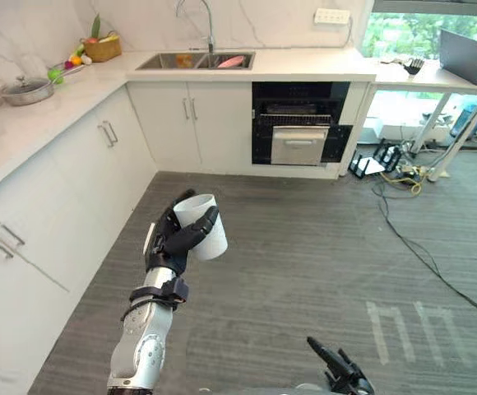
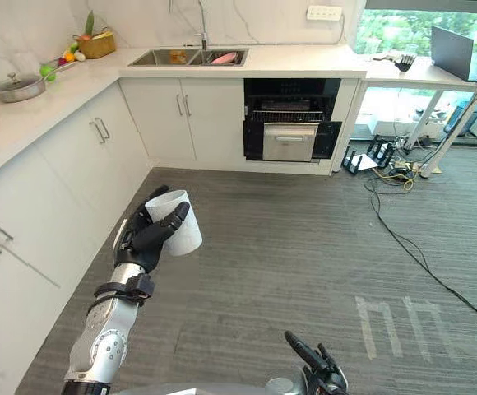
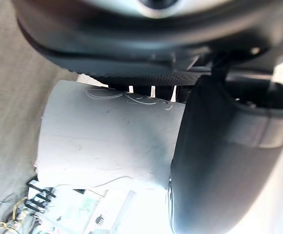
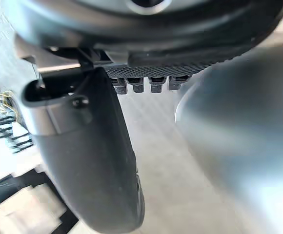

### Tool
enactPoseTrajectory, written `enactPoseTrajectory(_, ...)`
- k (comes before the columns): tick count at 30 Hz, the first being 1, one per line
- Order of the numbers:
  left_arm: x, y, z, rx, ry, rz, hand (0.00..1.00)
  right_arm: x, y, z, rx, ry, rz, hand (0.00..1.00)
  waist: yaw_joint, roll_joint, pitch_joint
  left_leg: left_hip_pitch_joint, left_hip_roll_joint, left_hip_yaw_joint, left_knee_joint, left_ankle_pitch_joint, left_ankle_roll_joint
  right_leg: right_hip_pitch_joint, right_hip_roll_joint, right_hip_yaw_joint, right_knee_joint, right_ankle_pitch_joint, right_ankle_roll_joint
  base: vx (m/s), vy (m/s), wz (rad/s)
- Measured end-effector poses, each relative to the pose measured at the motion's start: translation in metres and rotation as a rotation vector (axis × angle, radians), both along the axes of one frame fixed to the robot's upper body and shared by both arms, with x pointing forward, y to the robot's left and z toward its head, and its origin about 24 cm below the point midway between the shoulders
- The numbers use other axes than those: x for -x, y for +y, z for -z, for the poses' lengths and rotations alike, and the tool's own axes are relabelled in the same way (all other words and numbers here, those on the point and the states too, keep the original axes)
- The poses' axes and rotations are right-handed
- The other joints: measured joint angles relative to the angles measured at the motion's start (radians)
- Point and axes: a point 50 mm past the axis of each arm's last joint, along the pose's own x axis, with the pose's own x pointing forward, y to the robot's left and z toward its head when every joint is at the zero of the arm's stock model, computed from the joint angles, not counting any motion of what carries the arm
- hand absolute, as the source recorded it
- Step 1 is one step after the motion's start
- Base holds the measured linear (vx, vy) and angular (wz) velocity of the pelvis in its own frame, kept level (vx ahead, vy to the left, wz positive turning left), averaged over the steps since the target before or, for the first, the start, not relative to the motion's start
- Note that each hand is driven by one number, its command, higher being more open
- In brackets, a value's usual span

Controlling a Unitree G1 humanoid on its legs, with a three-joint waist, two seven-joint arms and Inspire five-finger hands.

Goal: Walk over to the sink, pick up the cup, carry it to the dishwasher, place the cup inside the dishwasher, then close the dishwasher door

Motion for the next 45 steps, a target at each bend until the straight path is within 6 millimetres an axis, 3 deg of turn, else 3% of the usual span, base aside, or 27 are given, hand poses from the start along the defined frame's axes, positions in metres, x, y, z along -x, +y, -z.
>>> enactPoseTrajectory(3,-0.005,-0.02,-0.006,-0.007,-0.034,0.081,0.0,-0.007,0.0,-0.015,0.041,-0.107,-0.007,1.0,-0.016,0.009,0.007,0.068,0.038,-0.04,-0.04,-0.024,-0.042,-0.124,0.06,-0.07,-0.331,-0.031,-0.016,0.35,-0.149,0.6)
enactPoseTrajectory(6,-0.003,-0.028,-0.009,-0.04,-0.054,0.13,0.0,-0.012,0.003,-0.026,0.054,-0.177,-0.031,1.0,-0.006,0.021,0.004,0.15,0.092,-0.027,-0.016,-0.084,-0.096,-0.119,0.118,-0.147,-0.778,0.074,-0.053,0.51,-0.259,0.15)
enactPoseTrajectory(7,-0.003,-0.028,-0.014,-0.044,-0.077,0.136,0.0,-0.015,0.004,-0.033,0.059,-0.22,-0.042,1.0,0.001,-0.004,-0.009,0.184,0.093,-0.023,0.003,-0.124,-0.119,-0.116,0.128,-0.156,-0.883,0.092,-0.052,0.47,-0.261,0.04)
enactPoseTrajectory(8,-0.003,-0.029,-0.016,-0.04,-0.089,0.138,0.0,-0.016,0.004,-0.037,0.068,-0.245,-0.047,1.0,0.004,-0.013,-0.016,0.204,0.096,-0.026,0.015,-0.151,-0.128,-0.11,0.132,-0.138,-0.888,0.145,-0.046,0.59,-0.302,0.05)
enactPoseTrajectory(9,-0.003,-0.034,-0.015,-0.016,-0.091,0.143,0.0,-0.022,0.0,-0.043,0.087,-0.28,-0.056,1.0,0.008,0.02,-0.018,0.229,0.13,-0.027,0.046,-0.178,-0.123,-0.11,0.158,-0.123,-0.826,0.208,-0.011,0.56,-0.305,0.12)
enactPoseTrajectory(11,-0.002,-0.039,-0.016,-0.002,-0.105,0.175,0.0,-0.032,-0.001,-0.051,0.101,-0.328,-0.057,1.0,0.011,0.039,-0.017,0.218,0.173,-0.035,0.153,-0.16,-0.093,-0.111,0.194,-0.096,-0.737,0.206,-0.021,0.49,-0.329,0.18)
enactPoseTrajectory(12,-0.002,-0.042,-0.017,0.001,-0.116,0.204,0.0,-0.035,-0.001,-0.058,0.109,-0.364,-0.056,1.0,0.009,0.049,-0.018,0.202,0.199,-0.052,0.232,-0.135,-0.084,-0.11,0.207,-0.103,-0.682,0.172,-0.068,0.53,-0.43,0.21)
enactPoseTrajectory(14,-0.001,-0.046,-0.017,0.0,-0.126,0.237,0.0,-0.041,0.001,-0.066,0.11,-0.41,-0.044,1.0,0.008,0.068,-0.027,0.127,0.248,-0.067,0.405,-0.041,-0.096,-0.09,0.223,-0.136,-0.653,0.105,-0.086,0.48,-0.37,0.21)
enactPoseTrajectory(15,-0.001,-0.048,-0.018,0.004,-0.135,0.25,0.0,-0.044,0.001,-0.071,0.114,-0.44,-0.034,1.0,0.01,0.079,-0.017,0.055,0.293,-0.076,0.556,0.098,-0.154,-0.047,0.238,-0.153,-0.667,0.073,-0.089,0.4,-0.272,0.15)
enactPoseTrajectory(16,0.0,-0.049,-0.017,0.014,-0.135,0.251,0.0,-0.044,-0.002,-0.074,0.125,-0.456,-0.028,1.0,0.013,0.091,-0.008,-0.027,0.353,-0.082,0.715,0.315,-0.231,0.016,0.265,-0.162,-0.703,0.047,-0.095,0.48,-0.285,0.11)
enactPoseTrajectory(17,0.001,-0.05,-0.016,0.024,-0.131,0.242,0.0,-0.045,-0.006,-0.076,0.141,-0.468,-0.018,1.0,0.016,0.096,-0.005,-0.131,0.401,-0.078,0.896,0.364,-0.237,0.072,0.282,-0.169,-0.738,0.036,-0.108,0.47,-0.266,0.08)
enactPoseTrajectory(19,0.002,-0.051,-0.015,0.036,-0.127,0.238,0.0,-0.046,-0.014,-0.082,0.176,-0.498,0.003,1.0,0.016,0.089,0.011,-0.268,0.443,-0.027,1.085,0.305,-0.178,0.171,0.29,-0.181,-0.788,0.008,-0.108,0.35,-0.177,0.2)
enactPoseTrajectory(21,0.005,-0.05,-0.012,0.037,-0.115,0.23,0.0,-0.051,-0.02,-0.091,0.209,-0.548,0.02,1.0,0.028,0.085,0.013,-0.352,0.463,0.073,1.038,0.196,-0.103,0.256,0.29,-0.178,-0.849,-0.005,-0.104,0.36,-0.205,0.04)
enactPoseTrajectory(23,0.007,-0.047,-0.011,0.038,-0.123,0.214,0.0,-0.065,-0.025,-0.106,0.233,-0.637,0.016,1.0,0.053,0.084,0.011,-0.384,0.453,0.191,0.752,0.117,-0.106,0.293,0.288,-0.156,-0.893,-0.004,-0.09,0.33,-0.196,-0.27)
enactPoseTrajectory(25,0.01,-0.046,-0.01,0.034,-0.121,0.184,0.0,-0.088,-0.028,-0.122,0.249,-0.731,-0.002,1.0,0.065,0.085,0.007,-0.375,0.374,0.223,0.278,0.123,-0.144,0.296,0.286,-0.127,-0.912,-0.001,-0.094,0.37,-0.138,-0.4)
enactPoseTrajectory(26,0.012,-0.045,-0.007,0.017,-0.105,0.16,0.0,-0.104,-0.03,-0.133,0.26,-0.794,-0.023,1.0,0.068,0.089,0.003,-0.384,0.334,0.185,-0.005,0.16,-0.208,0.3,0.297,-0.1,-0.936,-0.001,-0.094,0.43,-0.09,-0.41)
enactPoseTrajectory(29,0.019,-0.042,0.004,-0.003,-0.053,0.137,0.0,-0.114,-0.038,-0.142,0.274,-0.842,-0.01,1.0,0.069,0.095,-0.001,-0.42,0.33,0.137,-0.043,0.175,-0.228,0.359,0.319,-0.061,-0.961,-0.022,-0.06,0.46,-0.004,-0.39)
enactPoseTrajectory(31,0.024,-0.04,0.01,-0.011,-0.026,0.133,0.0,-0.108,-0.047,-0.14,0.304,-0.829,0.018,1.0,0.064,0.085,-0.008,-0.389,0.262,0.078,-0.04,0.192,-0.204,0.405,0.293,-0.054,-0.909,-0.079,-0.008,0.54,0.132,-0.33)
enactPoseTrajectory(33,0.024,-0.032,0.014,-0.024,-0.01,0.108,0.0,-0.101,-0.052,-0.131,0.311,-0.783,0.038,1.0,0.079,0.032,-0.031,-0.326,0.148,0.004,-0.013,0.244,-0.125,0.375,0.191,-0.037,-0.678,-0.192,0.045,0.58,0.177,-0.67)
enactPoseTrajectory(35,0.024,-0.029,0.021,-0.046,0.017,0.097,0.0,-0.089,-0.053,-0.119,0.312,-0.718,0.053,1.0,0.064,0.004,-0.059,-0.278,0.086,0.008,0.03,0.266,-0.101,0.282,0.081,-0.049,-0.354,-0.191,0.066,0.58,0.152,-0.24)
enactPoseTrajectory(36,0.021,-0.028,0.021,-0.071,0.015,0.107,0.0,-0.08,-0.049,-0.107,0.288,-0.668,0.088,1.0,0.051,-0.044,-0.065,-0.25,0.03,0.013,0.085,0.218,-0.088,0.239,0.002,-0.053,-0.185,-0.135,0.074,0.53,0.081,0.26)
enactPoseTrajectory(37,0.02,-0.03,0.02,-0.099,0.008,0.123,0.0,-0.07,-0.046,-0.095,0.263,-0.604,0.126,1.0,0.047,-0.056,-0.066,-0.233,0.012,-0.003,0.13,0.164,-0.082,0.213,-0.031,-0.07,-0.091,-0.01,0.033,0.53,0.075,0.38)
enactPoseTrajectory(38,0.02,-0.031,0.02,-0.108,0.007,0.129,0.0,-0.066,-0.044,-0.088,0.251,-0.568,0.135,1.0,0.044,-0.051,-0.069,-0.221,0.01,-0.019,0.135,0.149,-0.081,0.201,-0.029,-0.076,-0.068,0.08,0.003,0.5,0.099,0.54)
enactPoseTrajectory(39,0.019,-0.034,0.018,-0.116,0.0,0.136,0.0,-0.06,-0.037,-0.077,0.227,-0.513,0.134,1.0,0.033,-0.029,-0.074,-0.177,0.029,-0.059,0.095,0.141,-0.078,0.166,-0.019,-0.089,-0.024,0.291,-0.054,0.46,0.08,0.4)
enactPoseTrajectory(42,0.006,-0.032,0.004,-0.135,-0.057,0.113,0.0,-0.071,-0.013,-0.082,0.181,-0.565,0.061,1.0,0.031,-0.022,-0.05,-0.098,0.059,-0.092,0.003,0.086,-0.07,-0.046,0.051,-0.064,-0.028,-0.029,-0.096,0.4,-0.02,0.22)
enactPoseTrajectory(44,0.003,-0.038,0.001,-0.143,-0.075,0.152,0.0,-0.069,-0.01,-0.095,0.182,-0.634,0.06,1.0,0.015,0.0,-0.036,-0.028,0.091,-0.117,-0.018,0.051,-0.103,-0.09,0.114,-0.112,-0.455,-0.031,-0.065,0.48,-0.108,0.47)
enactPoseTrajectory(45,0.004,-0.038,0.001,-0.148,-0.075,0.162,0.0,-0.068,-0.009,-0.098,0.185,-0.651,0.056,1.0,0.017,-0.012,-0.041,-0.008,0.085,-0.112,-0.013,0.032,-0.116,-0.088,0.114,-0.126,-0.572,0.005,-0.072,0.54,-0.129,0.17)
